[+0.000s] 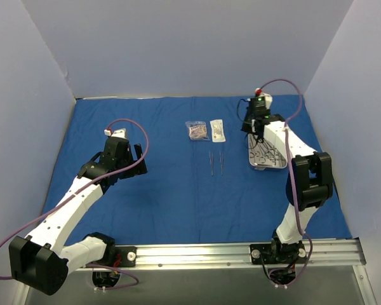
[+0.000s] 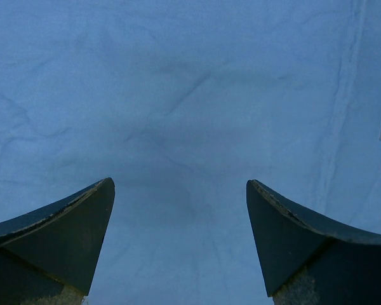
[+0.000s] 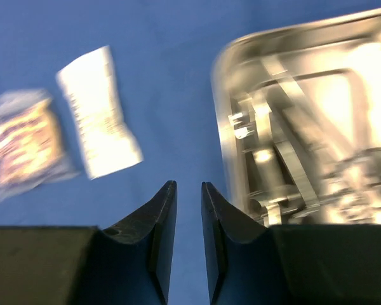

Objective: Open and lay out the surgical kit
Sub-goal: Pick up the medical item from the container.

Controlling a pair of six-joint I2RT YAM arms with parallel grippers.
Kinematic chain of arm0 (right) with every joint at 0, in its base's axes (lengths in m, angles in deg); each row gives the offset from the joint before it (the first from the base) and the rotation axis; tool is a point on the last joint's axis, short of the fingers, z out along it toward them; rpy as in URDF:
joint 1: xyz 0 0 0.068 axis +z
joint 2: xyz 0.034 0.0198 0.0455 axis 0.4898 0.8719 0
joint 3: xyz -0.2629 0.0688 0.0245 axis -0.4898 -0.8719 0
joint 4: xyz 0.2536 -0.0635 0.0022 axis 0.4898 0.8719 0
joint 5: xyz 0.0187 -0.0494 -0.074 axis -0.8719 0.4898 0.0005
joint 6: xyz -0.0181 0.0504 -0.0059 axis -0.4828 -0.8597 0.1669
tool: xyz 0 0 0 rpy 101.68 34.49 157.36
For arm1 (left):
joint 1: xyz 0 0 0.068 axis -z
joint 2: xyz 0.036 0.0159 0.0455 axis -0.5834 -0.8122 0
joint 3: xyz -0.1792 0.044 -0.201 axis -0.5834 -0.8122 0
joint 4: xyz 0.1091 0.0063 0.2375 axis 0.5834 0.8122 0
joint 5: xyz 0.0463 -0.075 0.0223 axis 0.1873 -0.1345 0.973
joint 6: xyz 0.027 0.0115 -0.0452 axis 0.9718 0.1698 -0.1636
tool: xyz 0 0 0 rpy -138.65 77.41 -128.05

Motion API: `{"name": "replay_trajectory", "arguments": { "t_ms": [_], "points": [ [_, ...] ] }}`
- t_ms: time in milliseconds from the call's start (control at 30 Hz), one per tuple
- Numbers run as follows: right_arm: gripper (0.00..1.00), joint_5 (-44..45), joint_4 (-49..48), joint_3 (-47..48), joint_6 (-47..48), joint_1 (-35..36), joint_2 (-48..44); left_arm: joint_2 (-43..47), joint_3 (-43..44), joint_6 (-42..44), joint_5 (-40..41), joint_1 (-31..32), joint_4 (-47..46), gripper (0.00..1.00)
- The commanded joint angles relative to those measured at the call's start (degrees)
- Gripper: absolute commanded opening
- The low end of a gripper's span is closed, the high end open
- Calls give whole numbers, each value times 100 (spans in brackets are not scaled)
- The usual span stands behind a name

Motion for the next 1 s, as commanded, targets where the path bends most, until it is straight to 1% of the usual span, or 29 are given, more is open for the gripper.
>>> {"name": "replay_trajectory", "arguments": {
  "t_ms": [0,67,200,300,333,400,500,867,900,967],
  "points": [
    [18,-202,138,168,531,-431,147,80,-19,-76,31,-42,-128,94],
    [17,-272,68,186,645,-685,262,80,-10,-85,31,-42,-119,94],
    [15,-457,189,449,1153,-888,779,62,7,-94,31,-42,-102,94],
    [15,-536,296,695,1392,-906,1105,62,16,-94,49,-42,-76,94],
    [15,-536,296,713,1488,-906,1158,45,16,-85,49,-42,-67,94],
    [15,-817,252,731,1586,-915,1281,62,-1,-85,40,-42,-67,94],
    [15,-879,208,722,1700,-924,1413,89,-37,-85,31,-42,-58,94],
    [16,-615,155,801,1867,-933,1818,150,-63,-94,13,-42,-14,94],
    [16,-441,147,801,1885,-924,1861,150,-72,-85,5,-42,-14,94],
    [15,-405,129,792,1894,-924,1914,176,-72,-94,5,-42,-14,94]
  ]
}}
